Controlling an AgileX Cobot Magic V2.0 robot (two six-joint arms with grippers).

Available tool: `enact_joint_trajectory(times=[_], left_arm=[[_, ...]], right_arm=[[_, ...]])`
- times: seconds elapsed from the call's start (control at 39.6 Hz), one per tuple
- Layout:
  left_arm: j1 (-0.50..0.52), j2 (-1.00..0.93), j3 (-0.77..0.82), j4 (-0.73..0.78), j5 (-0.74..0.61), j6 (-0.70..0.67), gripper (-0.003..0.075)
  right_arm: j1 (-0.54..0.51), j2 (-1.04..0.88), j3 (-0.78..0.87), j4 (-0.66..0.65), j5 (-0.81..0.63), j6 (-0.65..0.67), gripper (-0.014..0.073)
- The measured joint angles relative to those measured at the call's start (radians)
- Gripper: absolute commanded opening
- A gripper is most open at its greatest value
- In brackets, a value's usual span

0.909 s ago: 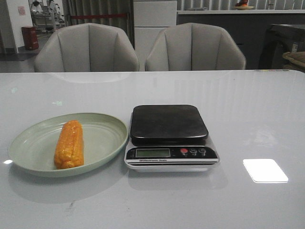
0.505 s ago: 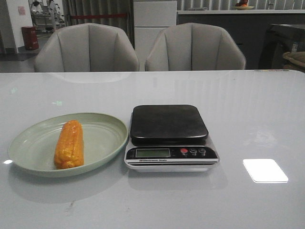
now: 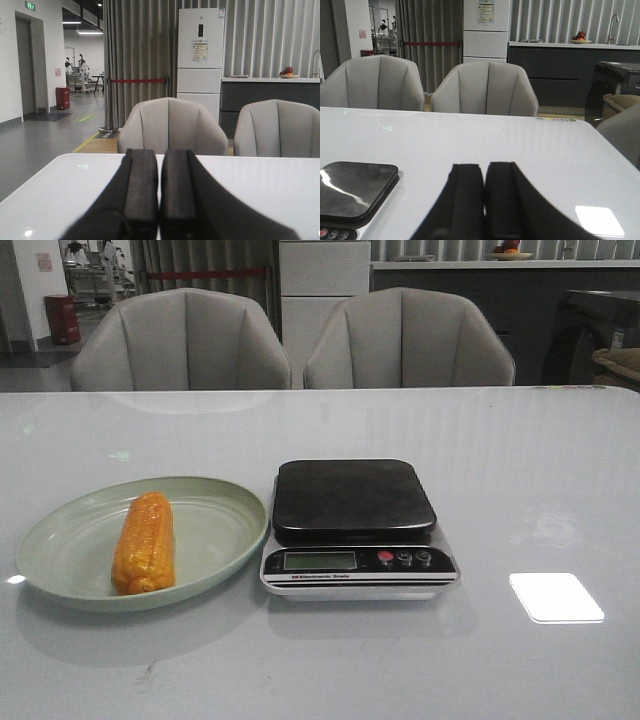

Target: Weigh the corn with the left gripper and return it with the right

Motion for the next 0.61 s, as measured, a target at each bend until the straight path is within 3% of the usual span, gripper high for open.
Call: enact_joint_trajectory(times=[0.35, 0.61], left_arm=[[-0.005, 0.231, -0.289, -0.002, 0.345, 0.0, 0.0122], [-0.084, 0.329, -0.344, -0.006, 0.591, 0.0, 0.0122]], right_arm=[[0.0, 0.0, 0.0, 0.0, 0.0, 0.0, 0.0159], [0.0, 0.0, 0.0, 0.0, 0.0, 0.0, 0.0159]])
